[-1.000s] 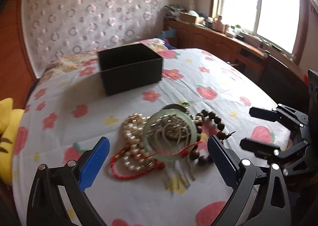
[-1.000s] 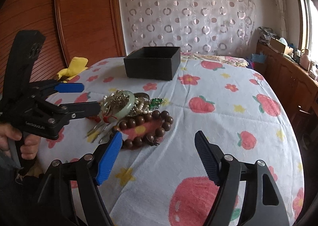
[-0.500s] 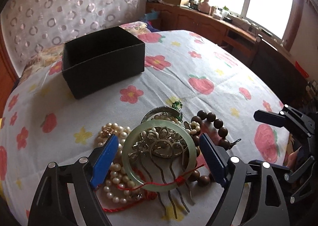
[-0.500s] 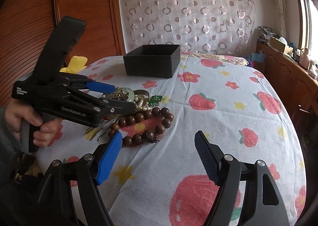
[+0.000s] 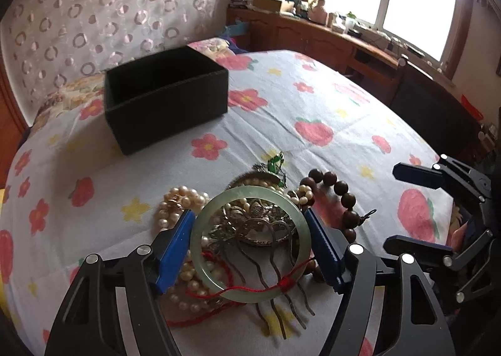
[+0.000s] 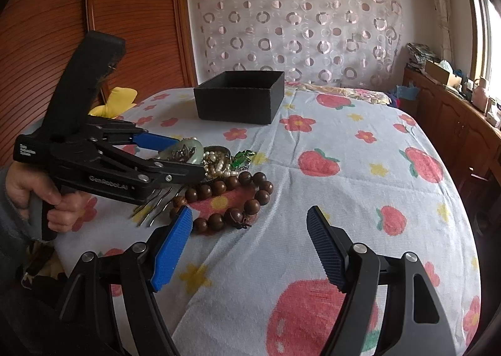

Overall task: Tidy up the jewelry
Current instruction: 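Reach the right gripper into the jewelry pile and grasp the dark wooden bead bracelet, then carry the bead bracelet with the right gripper into the black box and release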

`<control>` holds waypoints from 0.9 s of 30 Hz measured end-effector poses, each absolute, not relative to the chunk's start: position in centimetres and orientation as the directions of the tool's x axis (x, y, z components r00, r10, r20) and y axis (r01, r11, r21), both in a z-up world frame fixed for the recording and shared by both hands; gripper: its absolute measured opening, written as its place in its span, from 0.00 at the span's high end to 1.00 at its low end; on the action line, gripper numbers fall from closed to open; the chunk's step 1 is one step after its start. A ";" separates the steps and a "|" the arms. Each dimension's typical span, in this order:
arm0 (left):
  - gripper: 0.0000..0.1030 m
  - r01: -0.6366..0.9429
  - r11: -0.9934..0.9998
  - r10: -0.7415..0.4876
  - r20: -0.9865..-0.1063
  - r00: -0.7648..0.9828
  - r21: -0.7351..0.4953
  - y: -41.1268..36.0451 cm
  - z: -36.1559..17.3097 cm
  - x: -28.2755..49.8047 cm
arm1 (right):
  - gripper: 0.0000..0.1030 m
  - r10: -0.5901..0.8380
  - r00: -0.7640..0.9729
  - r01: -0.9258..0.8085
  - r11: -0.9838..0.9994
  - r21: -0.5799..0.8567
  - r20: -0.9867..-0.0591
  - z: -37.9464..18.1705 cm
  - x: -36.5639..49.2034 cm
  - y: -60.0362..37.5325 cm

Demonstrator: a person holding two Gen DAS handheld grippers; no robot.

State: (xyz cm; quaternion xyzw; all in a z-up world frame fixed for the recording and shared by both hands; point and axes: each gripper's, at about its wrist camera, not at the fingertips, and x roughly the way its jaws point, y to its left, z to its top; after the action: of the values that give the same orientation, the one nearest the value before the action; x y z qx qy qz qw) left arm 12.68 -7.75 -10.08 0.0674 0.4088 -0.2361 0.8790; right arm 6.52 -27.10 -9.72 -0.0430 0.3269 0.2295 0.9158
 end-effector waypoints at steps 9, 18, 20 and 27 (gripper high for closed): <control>0.34 0.414 0.905 -0.357 -0.696 0.622 -0.094 -5.4 -8.1 11.2 | 0.41 0.407 0.642 -0.485 0.872 0.067 -0.649 -9.9 8.7 -26.3; 0.34 0.359 0.928 -0.333 -0.652 0.681 -0.099 -3.6 -7.1 9.0 | 0.59 0.345 0.593 -0.472 0.881 0.032 -0.728 -11.0 11.4 -25.2; 0.34 0.349 0.932 -0.326 -0.645 0.691 -0.097 -3.2 -7.1 8.7 | 0.59 0.328 0.586 -0.464 0.885 0.026 -0.741 -11.2 11.9 -25.2; 0.34 0.318 0.944 -0.304 -0.620 0.723 -0.093 -2.7 -6.4 8.4 | 0.78 0.315 0.552 -0.489 0.872 0.005 -0.772 -11.6 13.3 -25.2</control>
State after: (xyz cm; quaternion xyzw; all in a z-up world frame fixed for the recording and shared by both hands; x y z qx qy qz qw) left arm 8.39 -2.74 -6.36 0.0100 0.3324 -0.1676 0.9281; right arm 13.29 -25.15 -11.61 -0.1057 0.4136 0.2298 0.8746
